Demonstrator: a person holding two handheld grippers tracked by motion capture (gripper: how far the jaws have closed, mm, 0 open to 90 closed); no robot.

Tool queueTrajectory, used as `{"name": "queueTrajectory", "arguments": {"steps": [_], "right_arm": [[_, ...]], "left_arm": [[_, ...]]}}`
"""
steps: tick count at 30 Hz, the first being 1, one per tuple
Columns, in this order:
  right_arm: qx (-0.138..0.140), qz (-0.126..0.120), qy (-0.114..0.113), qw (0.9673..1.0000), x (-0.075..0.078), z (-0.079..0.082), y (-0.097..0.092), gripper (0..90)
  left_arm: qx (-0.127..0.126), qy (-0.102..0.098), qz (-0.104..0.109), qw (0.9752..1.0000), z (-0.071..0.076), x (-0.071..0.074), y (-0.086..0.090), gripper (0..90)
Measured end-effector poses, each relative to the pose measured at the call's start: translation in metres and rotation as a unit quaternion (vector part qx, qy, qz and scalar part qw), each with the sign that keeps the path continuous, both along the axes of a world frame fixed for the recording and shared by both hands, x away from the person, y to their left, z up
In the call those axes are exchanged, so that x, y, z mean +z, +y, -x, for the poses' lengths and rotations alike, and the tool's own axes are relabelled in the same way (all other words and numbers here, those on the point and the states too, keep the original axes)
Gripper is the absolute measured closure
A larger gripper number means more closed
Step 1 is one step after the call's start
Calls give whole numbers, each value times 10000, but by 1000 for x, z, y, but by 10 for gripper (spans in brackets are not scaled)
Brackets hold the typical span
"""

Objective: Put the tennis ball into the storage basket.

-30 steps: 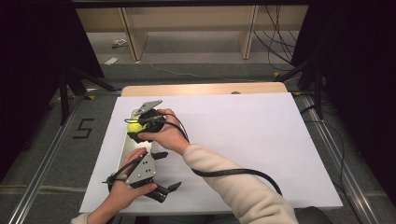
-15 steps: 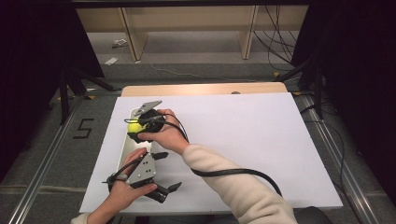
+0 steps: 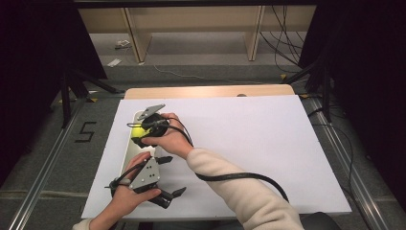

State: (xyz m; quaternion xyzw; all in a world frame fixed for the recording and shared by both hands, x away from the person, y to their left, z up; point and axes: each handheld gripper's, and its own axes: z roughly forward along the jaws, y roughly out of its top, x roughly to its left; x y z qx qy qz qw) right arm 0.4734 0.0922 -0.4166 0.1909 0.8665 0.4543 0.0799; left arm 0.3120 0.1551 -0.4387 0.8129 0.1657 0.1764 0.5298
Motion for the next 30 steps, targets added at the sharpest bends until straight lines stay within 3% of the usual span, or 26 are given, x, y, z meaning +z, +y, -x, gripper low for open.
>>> {"name": "queueTrajectory", "arguments": {"steps": [30], "right_arm": [[97,322,112,9994,-14,-3,6,261]], "left_arm": [[-28,18,-28,10000,0,-1,-1,0]]}}
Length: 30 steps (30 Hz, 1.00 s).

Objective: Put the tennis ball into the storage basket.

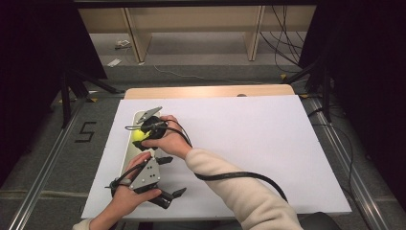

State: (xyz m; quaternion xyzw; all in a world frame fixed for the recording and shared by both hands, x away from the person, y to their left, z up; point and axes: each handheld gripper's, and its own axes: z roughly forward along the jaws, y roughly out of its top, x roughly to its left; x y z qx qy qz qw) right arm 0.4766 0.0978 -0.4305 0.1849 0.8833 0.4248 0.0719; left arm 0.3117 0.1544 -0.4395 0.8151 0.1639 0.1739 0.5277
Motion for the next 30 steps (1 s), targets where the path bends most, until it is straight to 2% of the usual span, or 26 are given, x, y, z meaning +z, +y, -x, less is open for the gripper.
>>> {"name": "queueTrajectory", "arguments": {"steps": [17,30], "right_arm": [[55,49,26,10000,-4,2,5,260],[34,71,144,9999,-5,4,6,258]], "left_arm": [[-8,4,-3,10000,0,0,0,0],[-8,8,-2,10000,0,0,0,0]]}}
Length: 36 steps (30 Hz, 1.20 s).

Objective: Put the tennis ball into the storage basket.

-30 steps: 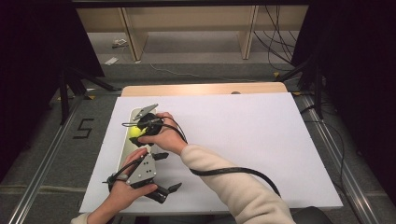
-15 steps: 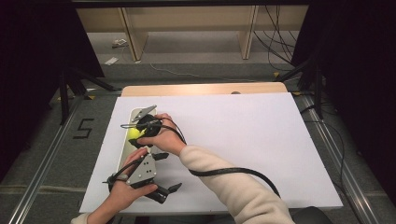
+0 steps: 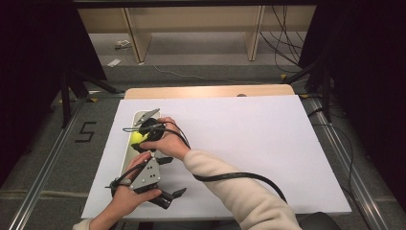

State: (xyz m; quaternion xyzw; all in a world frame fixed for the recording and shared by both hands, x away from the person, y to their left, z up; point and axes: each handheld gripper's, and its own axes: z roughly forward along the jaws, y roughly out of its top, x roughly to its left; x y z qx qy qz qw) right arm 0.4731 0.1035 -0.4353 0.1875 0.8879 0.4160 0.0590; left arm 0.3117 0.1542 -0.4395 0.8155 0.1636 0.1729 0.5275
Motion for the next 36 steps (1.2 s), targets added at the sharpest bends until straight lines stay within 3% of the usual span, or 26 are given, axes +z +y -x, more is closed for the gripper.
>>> {"name": "queueTrajectory", "arguments": {"steps": [9,13,19,36], "right_arm": [[-41,28,-37,10000,0,0,0,238],[-105,-138,-126,9998,4,0,-1,176],[-90,-293,-219,9993,13,0,-4,162],[-279,-552,-264,9977,29,-2,-41,161]], "left_arm": [[-8,5,-1,10000,0,0,0,0],[-12,6,-5,10000,0,0,0,0],[-14,4,-13,10000,0,0,0,0],[7,5,-12,10000,0,0,0,0]]}}
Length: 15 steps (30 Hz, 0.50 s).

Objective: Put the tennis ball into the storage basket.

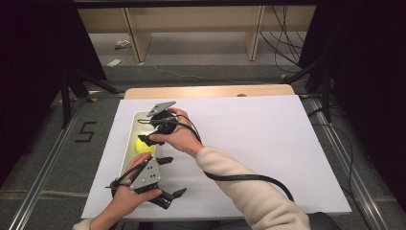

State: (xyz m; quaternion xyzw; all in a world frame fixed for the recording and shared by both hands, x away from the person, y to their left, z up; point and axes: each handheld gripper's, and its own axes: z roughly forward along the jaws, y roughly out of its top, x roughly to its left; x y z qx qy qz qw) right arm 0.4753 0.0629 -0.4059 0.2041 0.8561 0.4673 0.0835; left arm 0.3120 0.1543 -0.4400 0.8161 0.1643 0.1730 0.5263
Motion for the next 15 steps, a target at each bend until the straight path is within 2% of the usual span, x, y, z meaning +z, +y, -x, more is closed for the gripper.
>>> {"name": "queueTrajectory", "arguments": {"steps": [15], "right_arm": [[-186,-10,6,9998,1,1,-28,161]], "left_arm": [[7,-1,-6,10000,0,0,0,0]]}}
